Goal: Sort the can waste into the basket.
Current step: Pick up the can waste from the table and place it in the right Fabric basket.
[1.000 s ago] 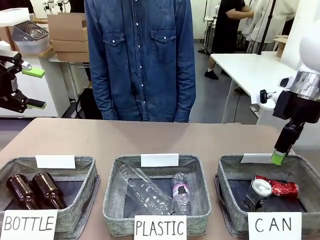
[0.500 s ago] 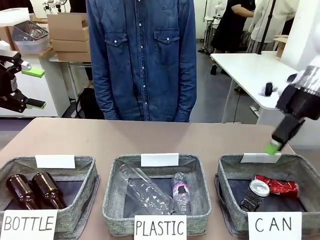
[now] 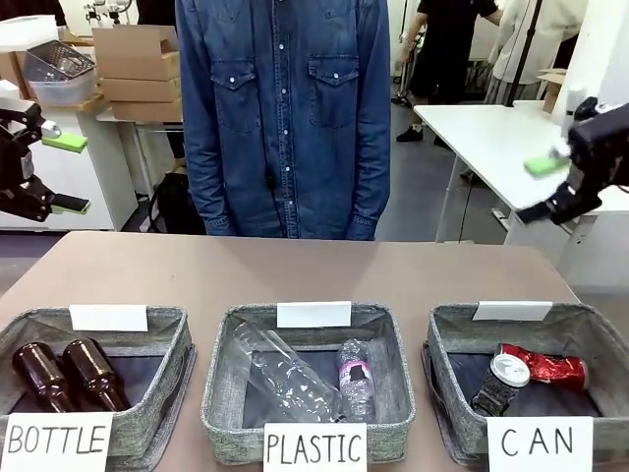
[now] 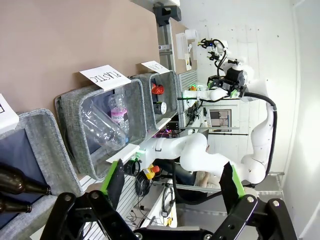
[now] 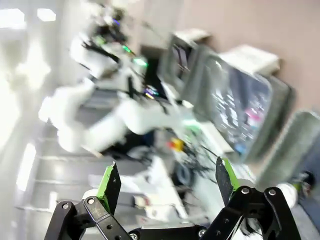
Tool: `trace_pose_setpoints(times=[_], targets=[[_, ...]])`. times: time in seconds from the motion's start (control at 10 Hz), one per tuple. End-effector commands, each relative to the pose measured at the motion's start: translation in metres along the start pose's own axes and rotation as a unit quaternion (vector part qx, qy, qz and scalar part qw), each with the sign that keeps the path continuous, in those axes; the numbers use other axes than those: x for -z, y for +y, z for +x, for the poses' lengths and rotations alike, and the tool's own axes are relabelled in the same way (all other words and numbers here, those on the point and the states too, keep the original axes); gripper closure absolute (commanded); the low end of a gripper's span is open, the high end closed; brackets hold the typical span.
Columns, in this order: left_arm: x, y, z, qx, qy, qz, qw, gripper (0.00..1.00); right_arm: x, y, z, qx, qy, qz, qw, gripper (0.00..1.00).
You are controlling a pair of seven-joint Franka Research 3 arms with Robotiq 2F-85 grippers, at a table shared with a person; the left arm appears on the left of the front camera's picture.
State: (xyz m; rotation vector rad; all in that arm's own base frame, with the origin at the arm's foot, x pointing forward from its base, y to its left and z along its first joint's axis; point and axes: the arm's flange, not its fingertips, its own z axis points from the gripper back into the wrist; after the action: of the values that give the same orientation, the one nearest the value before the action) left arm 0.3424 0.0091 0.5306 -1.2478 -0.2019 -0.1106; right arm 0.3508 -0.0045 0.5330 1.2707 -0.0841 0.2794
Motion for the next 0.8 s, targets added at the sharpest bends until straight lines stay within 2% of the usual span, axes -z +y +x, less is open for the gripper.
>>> trace_pose_setpoints(times=[0.0,0.1,0.2,0.7], targets=[[-0.001,0.001,0.0,0.01,0.006,-0.001,1.0,0.0,0.017,0.0,0.005,0.076,-0.223,0.184,0.954,0.0],[-0.001,0.001,0.0,0.01,0.006,-0.001,1.0,0.0,0.021,0.0,0.01,0.083,-0.202,0.184,0.958,0.0],[-0.001,0.001,0.0,0.01,0.006,-0.001,1.0,0.0,-0.002,-0.004,0.005,0.035,-0.05,0.059,0.996,0.0],[-0.001,0.001,0.0,0.01,0.006,-0.001,1.0,0.0,-0.002,-0.004,0.005,0.035,-0.05,0.059,0.996,0.0]])
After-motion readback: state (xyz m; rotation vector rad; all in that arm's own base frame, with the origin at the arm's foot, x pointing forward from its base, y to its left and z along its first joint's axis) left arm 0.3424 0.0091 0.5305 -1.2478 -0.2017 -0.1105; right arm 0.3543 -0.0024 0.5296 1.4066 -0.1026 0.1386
